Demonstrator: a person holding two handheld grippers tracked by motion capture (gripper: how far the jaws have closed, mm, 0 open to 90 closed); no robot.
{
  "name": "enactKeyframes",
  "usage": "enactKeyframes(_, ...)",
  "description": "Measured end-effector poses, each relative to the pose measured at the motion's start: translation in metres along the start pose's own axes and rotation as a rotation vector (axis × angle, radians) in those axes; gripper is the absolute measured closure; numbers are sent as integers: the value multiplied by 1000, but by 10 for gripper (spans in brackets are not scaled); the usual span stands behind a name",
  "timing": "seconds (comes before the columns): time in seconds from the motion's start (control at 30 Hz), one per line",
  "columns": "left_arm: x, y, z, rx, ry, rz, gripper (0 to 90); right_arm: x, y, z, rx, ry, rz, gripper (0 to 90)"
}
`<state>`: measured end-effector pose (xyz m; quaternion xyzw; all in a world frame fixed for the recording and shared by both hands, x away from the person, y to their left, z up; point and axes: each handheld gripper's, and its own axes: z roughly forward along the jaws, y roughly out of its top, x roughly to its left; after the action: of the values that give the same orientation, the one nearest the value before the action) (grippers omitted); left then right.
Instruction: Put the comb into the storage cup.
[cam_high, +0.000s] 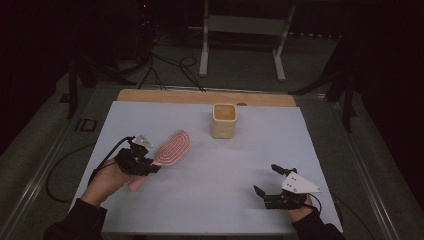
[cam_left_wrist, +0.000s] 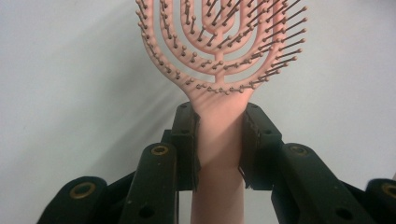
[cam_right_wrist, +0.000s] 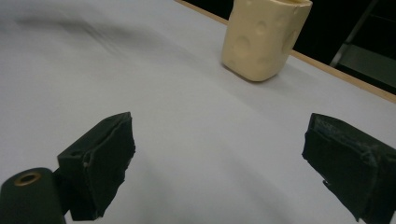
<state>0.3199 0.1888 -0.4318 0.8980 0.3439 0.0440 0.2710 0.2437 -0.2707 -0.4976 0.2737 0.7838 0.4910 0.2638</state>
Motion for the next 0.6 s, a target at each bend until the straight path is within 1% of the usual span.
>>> enactKeyframes(0.03, -1, 1, 0, -5, -6, 7, 703, 0, 0, 0, 0, -1, 0, 85)
enactKeyframes(0.07, -3, 4, 1, -31, -6, 2, 703, -1, 0, 0, -2, 1, -2, 86)
enactKeyframes(0.13, -4, 6, 0, -39, -9, 7, 702, -1, 0, 0, 0, -1, 1, 86)
enactKeyframes(0.2, -5, 10, 0, -66, -12, 4, 702, 0, 0, 0, 0, 1, 0, 86)
enactKeyframes(0.23, -6, 15, -1, -77, -4, 15, 702, 0, 0, 0, 0, 1, 1, 86)
enactKeyframes(0.27, -6, 15, -1, -77, -4, 15, 702, 0, 0, 0, -1, 1, 4, 85)
enactKeyframes(0.33, -8, 20, -2, -102, -3, 11, 702, 0, 0, 0, 1, 1, 1, 85)
enactKeyframes(0.4, -10, 25, -2, -129, -9, 17, 702, -1, 0, 0, -3, 3, 0, 86)
enactKeyframes(0.5, -13, 34, -4, -171, -3, 17, 702, -1, 0, 0, -2, 2, -1, 86)
enactKeyframes(0.53, -13, 37, -4, -186, -11, 12, 702, -1, 0, 0, -1, 1, 1, 85)
enactKeyframes(0.57, -14, 40, -4, -195, -13, 17, 702, -1, 0, 0, -2, 2, 2, 86)
enactKeyframes(0.6, -15, 42, -4, -212, -7, 18, 702, -1, 0, 0, -4, 3, -1, 85)
